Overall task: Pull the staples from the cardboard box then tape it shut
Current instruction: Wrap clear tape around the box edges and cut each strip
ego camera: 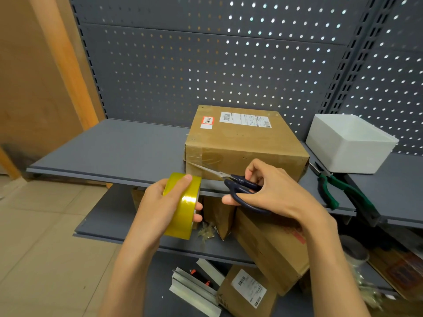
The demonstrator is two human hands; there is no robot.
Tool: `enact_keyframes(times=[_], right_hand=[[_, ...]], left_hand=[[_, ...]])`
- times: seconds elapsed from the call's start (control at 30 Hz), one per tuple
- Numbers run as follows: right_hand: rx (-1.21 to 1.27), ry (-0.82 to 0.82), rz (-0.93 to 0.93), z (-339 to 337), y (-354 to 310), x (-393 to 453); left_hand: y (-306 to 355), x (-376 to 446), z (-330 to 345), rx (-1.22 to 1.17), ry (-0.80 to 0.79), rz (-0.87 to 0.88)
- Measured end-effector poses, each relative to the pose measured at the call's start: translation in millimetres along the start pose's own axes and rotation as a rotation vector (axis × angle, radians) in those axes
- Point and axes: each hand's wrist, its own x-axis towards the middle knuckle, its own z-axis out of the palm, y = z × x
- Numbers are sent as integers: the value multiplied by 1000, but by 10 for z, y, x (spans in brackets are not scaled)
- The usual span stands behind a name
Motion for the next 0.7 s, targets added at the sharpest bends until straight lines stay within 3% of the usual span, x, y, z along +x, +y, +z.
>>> enact_keyframes(times=[0.7], right_hand=[[1, 54, -69, -52, -48, 101]], left_hand=[[-4, 14, -15, -4, -8, 1]])
